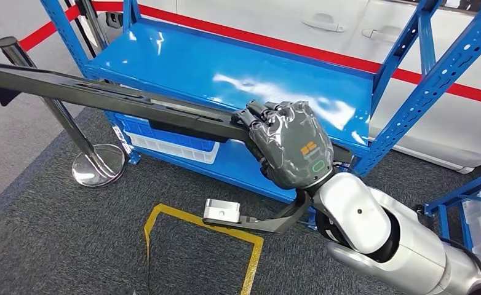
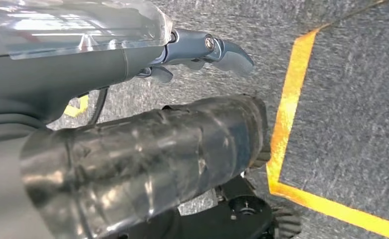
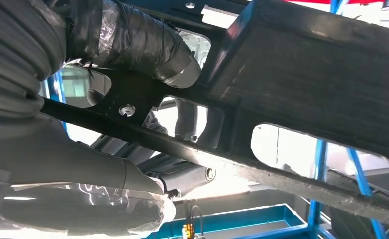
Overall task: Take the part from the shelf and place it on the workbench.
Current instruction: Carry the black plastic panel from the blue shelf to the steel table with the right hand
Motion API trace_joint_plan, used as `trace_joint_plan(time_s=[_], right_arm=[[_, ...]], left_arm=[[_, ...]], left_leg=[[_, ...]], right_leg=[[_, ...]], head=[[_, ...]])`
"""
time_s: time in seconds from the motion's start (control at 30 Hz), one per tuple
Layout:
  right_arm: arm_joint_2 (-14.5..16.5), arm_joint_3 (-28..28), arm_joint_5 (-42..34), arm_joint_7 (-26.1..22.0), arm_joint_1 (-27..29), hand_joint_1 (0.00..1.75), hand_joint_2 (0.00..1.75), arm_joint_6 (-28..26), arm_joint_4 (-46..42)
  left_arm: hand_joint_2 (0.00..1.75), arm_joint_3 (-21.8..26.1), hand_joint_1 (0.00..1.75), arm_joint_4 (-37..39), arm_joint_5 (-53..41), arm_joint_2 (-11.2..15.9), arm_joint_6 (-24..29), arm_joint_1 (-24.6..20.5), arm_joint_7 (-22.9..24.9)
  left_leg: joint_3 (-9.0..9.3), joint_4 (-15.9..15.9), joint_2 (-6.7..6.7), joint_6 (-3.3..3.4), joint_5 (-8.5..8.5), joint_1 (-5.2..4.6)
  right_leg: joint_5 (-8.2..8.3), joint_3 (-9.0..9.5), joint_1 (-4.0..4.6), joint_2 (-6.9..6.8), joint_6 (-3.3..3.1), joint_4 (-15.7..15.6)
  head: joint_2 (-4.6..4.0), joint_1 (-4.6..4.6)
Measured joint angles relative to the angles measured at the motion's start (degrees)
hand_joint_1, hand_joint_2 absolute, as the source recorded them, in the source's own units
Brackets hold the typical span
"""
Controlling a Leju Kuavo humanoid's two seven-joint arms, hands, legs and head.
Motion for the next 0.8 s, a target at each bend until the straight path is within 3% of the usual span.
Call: trace_joint_plan(time_s=[0.03,0.07,0.1,0.13,0.23,0.27,0.3,0.37,0.43,0.5,0.57,0.6,0.63,0.7,0.73,0.8], right_arm=[[0.0,0.0,0.0,0.0,0.2,1.75,1.75,0.0,0.0],[0.0,0.0,0.0,0.0,0.4,1.75,1.75,0.0,0.1],[0.0,0.0,0.0,0.0,0.5,1.75,1.75,0.0,0.2],[0.0,0.0,0.0,0.0,0.6,1.75,1.75,0.1,0.2],[0.0,0.0,0.0,0.0,0.5,1.75,1.75,0.1,0.3],[0.0,0.0,0.1,0.1,0.5,1.75,1.75,0.1,0.3],[0.0,-0.1,0.1,0.1,0.5,1.75,1.75,0.1,0.4],[0.0,-0.1,0.1,0.1,0.5,1.75,1.75,0.1,0.5],[0.0,-0.1,0.2,0.1,0.4,1.75,1.75,0.2,0.5],[0.0,-0.1,0.3,0.1,0.4,1.75,1.75,0.5,0.6],[0.0,-0.1,0.3,0.1,0.5,1.75,1.75,0.9,0.8],[0.0,-0.1,0.4,0.1,0.5,1.75,1.75,1.1,0.8],[0.0,-0.1,0.4,0.1,0.5,1.75,1.75,1.2,0.9],[0.0,-0.1,0.4,0.1,0.5,1.75,1.75,1.2,0.9],[0.0,-0.1,0.4,0.1,0.4,1.75,1.75,1.2,0.9],[0.0,-0.1,0.5,0.1,0.3,1.75,1.75,1.2,0.9]], left_arm=[[0.0,0.0,0.0,0.0,-0.1,0.0,0.0,0.0,0.1],[0.0,0.0,0.0,0.0,-0.2,0.1,0.0,0.1,0.1],[0.0,0.0,0.0,0.0,-0.2,0.1,0.0,0.1,0.1],[0.0,0.0,0.0,0.0,-0.3,0.1,0.0,0.1,0.2],[0.0,0.0,0.0,0.0,-0.3,-0.2,0.1,0.2,0.2],[0.0,0.0,0.0,0.0,-0.4,-0.4,0.1,0.2,0.2],[0.0,0.0,0.0,0.0,-0.4,-0.4,0.1,0.2,0.3],[0.0,0.0,0.0,0.0,-0.4,-0.4,0.1,0.1,0.3],[0.0,0.0,0.0,0.0,-0.4,-0.3,0.0,0.1,0.2],[0.0,0.0,0.0,0.0,-0.4,-0.2,0.0,0.2,0.0],[0.0,0.0,0.0,0.0,-0.5,0.0,-0.1,0.2,0.0],[0.0,0.0,0.0,0.0,-0.5,0.1,-0.1,0.2,0.0],[0.0,0.0,0.0,0.0,-0.5,0.2,-0.1,0.3,0.0],[0.0,0.0,0.0,0.0,-0.5,0.3,-0.1,0.3,-0.1],[0.0,0.0,0.0,0.0,-0.6,0.4,-0.1,0.2,-0.1],[0.0,0.0,0.0,0.0,-0.6,0.3,-0.1,0.0,-0.1]], left_leg=[[-0.33,0.0,-0.02,0.19,0.21,-0.14],[-0.57,0.0,-0.06,0.29,0.38,-0.32],[-0.69,0.0,-0.13,0.35,0.48,-0.56],[-0.7,0.0,-0.21,0.37,0.53,-0.83],[-0.7,-0.3,-0.25,0.07,0.77,-0.96],[-0.78,-0.5,-0.2,-0.19,0.94,-0.68],[-0.81,-0.8,-0.17,-0.52,1.14,-0.44],[-0.42,-1.5,-0.18,-1.07,1.2,-0.46],[-1.18,0.1,-0.14,-1.39,-0.29,-0.79],[-4.45,6.4,-0.08,-1.66,-3.24,-0.81],[-7.56,12.0,-0.06,-2.16,-4.33,-0.76],[-7.83,12.0,0.02,-2.46,-3.33,-0.72],[-6.99,9.9,0.26,-2.76,-1.42,-0.66],[-4.08,3.3,1.87,-3.07,1.78,-0.76],[-3.16,1.1,2.45,-2.71,2.46,-0.88],[-3.04,0.4,2.52,-1.51,2.35,-1.19]], right_leg=[[-1.3,-1.05,0.06,0.1,-0.05,3.1],[-1.6,-1.29,0.16,0.17,-0.27,4.6],[-0.82,-0.43,0.34,0.21,-0.74,3.9],[0.84,1.42,0.66,0.3,-1.51,1.0],[4.41,6.89,2.07,0.75,-5.08,-9.0],[4.56,7.46,2.44,0.89,-5.79,-10.3],[4.72,7.65,2.66,0.94,-5.98,-10.7],[5.25,8.66,2.61,0.77,-5.83,-12.9],[5.73,10.16,1.97,0.27,-5.48,-15.6],[5.8,10.58,1.59,-0.3,-5.14,-16.4],[5.49,10.31,1.4,-0.86,-4.71,-15.8],[5.18,10.13,1.23,-1.13,-4.35,-15.3],[4.78,9.95,1.0,-1.41,-3.93,-14.6],[3.82,9.5,0.82,-1.99,-2.95,-12.9],[3.43,9.19,0.9,-2.25,-2.55,-12.1],[3.07,8.73,1.28,-2.89,-2.01,-11.2]], head=[[0.0,-0.01],[0.0,-0.01],[0.0,-0.01],[0.0,-0.01],[0.0,-0.33],[0.01,-0.36],[0.01,-0.3],[0.01,0.12],[0.01,0.18],[0.01,0.15],[0.0,0.12],[0.0,0.14],[0.0,0.11],[0.0,0.06],[0.01,0.06],[0.01,0.05]])
